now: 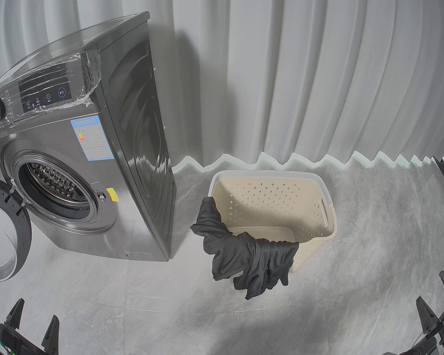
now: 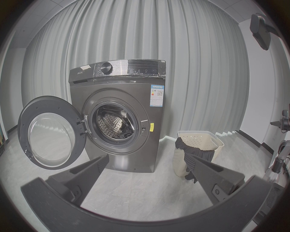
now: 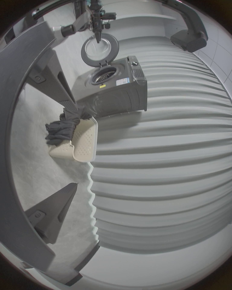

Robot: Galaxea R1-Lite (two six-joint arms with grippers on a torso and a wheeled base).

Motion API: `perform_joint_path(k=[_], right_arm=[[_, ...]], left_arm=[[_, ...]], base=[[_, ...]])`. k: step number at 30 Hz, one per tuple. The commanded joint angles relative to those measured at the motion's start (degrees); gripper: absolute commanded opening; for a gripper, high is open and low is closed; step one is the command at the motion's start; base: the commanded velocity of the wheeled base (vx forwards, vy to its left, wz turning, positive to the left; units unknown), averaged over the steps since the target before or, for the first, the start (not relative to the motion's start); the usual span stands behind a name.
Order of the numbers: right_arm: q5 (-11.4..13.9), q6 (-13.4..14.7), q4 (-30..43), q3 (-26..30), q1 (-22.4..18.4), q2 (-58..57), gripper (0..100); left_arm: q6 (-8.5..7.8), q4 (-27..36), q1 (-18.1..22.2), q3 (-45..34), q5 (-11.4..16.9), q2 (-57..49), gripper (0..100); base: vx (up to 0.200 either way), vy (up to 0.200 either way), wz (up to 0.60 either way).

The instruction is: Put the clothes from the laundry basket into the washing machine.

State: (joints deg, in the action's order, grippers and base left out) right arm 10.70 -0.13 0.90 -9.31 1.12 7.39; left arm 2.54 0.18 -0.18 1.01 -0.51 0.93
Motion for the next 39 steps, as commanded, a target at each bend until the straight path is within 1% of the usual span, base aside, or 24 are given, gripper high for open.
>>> perform_joint_path(k=[1, 3, 4, 5, 7, 8, 9, 12, 15, 16, 17, 18, 20, 21, 22, 26, 30, 33, 35, 36, 37, 39], right_arm=[[8.98, 0.13, -2.13, -4.84, 2.48, 23.37, 100], [9.16, -1.18, -5.47, -4.57, 3.62, 33.04, 100], [9.07, -2.59, -7.41, -4.57, 4.42, 37.44, 100], [9.07, -3.21, -8.72, -4.4, 5.12, 40.07, 100], [9.07, -3.29, -12.59, -4.05, 6.79, 46.23, 100], [9.07, -3.29, -12.59, -4.05, 6.79, 46.23, 100], [9.16, -2.85, -16.02, -4.05, 8.46, 52.29, 100], [8.81, -1.1, -19.71, -4.92, 11.62, 62.05, 100], [7.14, 1.19, -25.86, -5.98, 12.77, 71.36, 100], [6.44, 1.89, -28.15, -6.07, 13.03, 73.65, 100], [6.26, 2.16, -28.94, -6.07, 13.2, 74.44, 100], [5.2, 3.65, -33.86, -5.89, 14.26, 78.39, 100], [5.2, 3.65, -33.86, -5.89, 14.26, 78.39, 100], [4.06, 5.85, -39.22, -5.36, 15.58, 82.61, 100], [2.83, 6.81, -40.8, -5.54, 16.46, 84.72, 100], [-0.24, 8.31, -41.42, -7.3, 18.57, 88.94, 100], [-1.39, 9.45, -41.6, -9.76, 20.32, 92.1, 100], [-5.17, 11.21, -41.51, -13.45, 22.52, 95.88, 100], [-8.15, 13.23, -41.51, -15.91, 23.58, 98.43, 100], [-8.33, 13.41, -41.51, -16.09, 23.58, 98.52, 100], [-9.47, 14.81, -41.42, -17.67, 24.54, 100.01, 100], [-9.74, 15.34, -41.42, -18.55, 24.98, 100.89, 100]], left_arm=[[0.01, -0.01, 0.01, -0.84, -0.02, -0.93, 100], [0.01, -0.01, 0.01, -0.92, -0.02, -0.93, 100], [0.01, -0.01, 0.01, -0.92, -0.02, -0.93, 100], [0.01, -0.01, 0.01, -0.92, -0.02, -0.93, 100], [0.01, -0.01, 0.01, -0.84, -0.02, -0.93, 100], [0.01, -0.01, 0.01, -0.84, -0.02, -0.93, 100], [0.01, -0.01, 0.01, -0.84, -0.02, -0.93, 100], [0.01, -0.01, 0.01, -0.84, -0.02, -0.93, 100], [0.01, -0.01, 0.01, -0.92, -0.02, -0.93, 100], [0.01, -0.01, 0.01, -0.84, -0.02, -0.93, 100], [0.01, -0.01, 0.01, -0.92, -0.02, -0.93, 100], [0.01, -0.01, 0.01, -0.92, -0.02, -0.93, 100], [0.01, -0.01, 0.01, -0.92, -0.02, -0.93, 100], [0.01, -0.01, 0.01, -0.92, -0.02, -0.93, 100], [0.01, -0.01, 0.01, -0.84, -0.02, -0.93, 100], [0.01, -0.01, 0.01, -0.84, -0.02, -0.93, 100], [0.01, -0.01, 0.01, -0.92, -0.02, -0.93, 100], [0.01, -0.01, 0.01, -0.84, -0.02, -0.93, 100], [0.01, -0.01, 0.01, -0.84, -0.02, -0.93, 100], [0.01, -0.01, 0.01, -0.84, -0.02, -0.93, 100], [0.01, -0.01, 0.01, -0.84, -0.02, -0.93, 100], [0.01, -0.01, 0.01, -0.84, -0.02, -0.93, 100]], base=[[0.0, 0.0, 0.0], [0.0, 0.0, 0.0], [0.0, 0.0, 0.0], [0.0, 0.0, 0.0], [0.0, 0.0, 0.0], [0.0, 0.0, 0.0], [0.0, 0.0, 0.0], [0.0, 0.0, 0.0], [0.0, 0.0, 0.0], [0.0, 0.0, 0.0], [0.0, 0.0, 0.0], [0.0, 0.0, 0.0], [0.0, 0.0, 0.0], [0.0, 0.0, 0.0], [0.0, 0.0, 0.0], [0.0, 0.0, 0.0], [0.0, 0.0, 0.0], [0.0, 0.0, 0.0], [0.0, 0.0, 0.0], [0.0, 0.0, 0.0], [0.0, 0.0, 0.0], [0.0, 0.0, 0.0]])
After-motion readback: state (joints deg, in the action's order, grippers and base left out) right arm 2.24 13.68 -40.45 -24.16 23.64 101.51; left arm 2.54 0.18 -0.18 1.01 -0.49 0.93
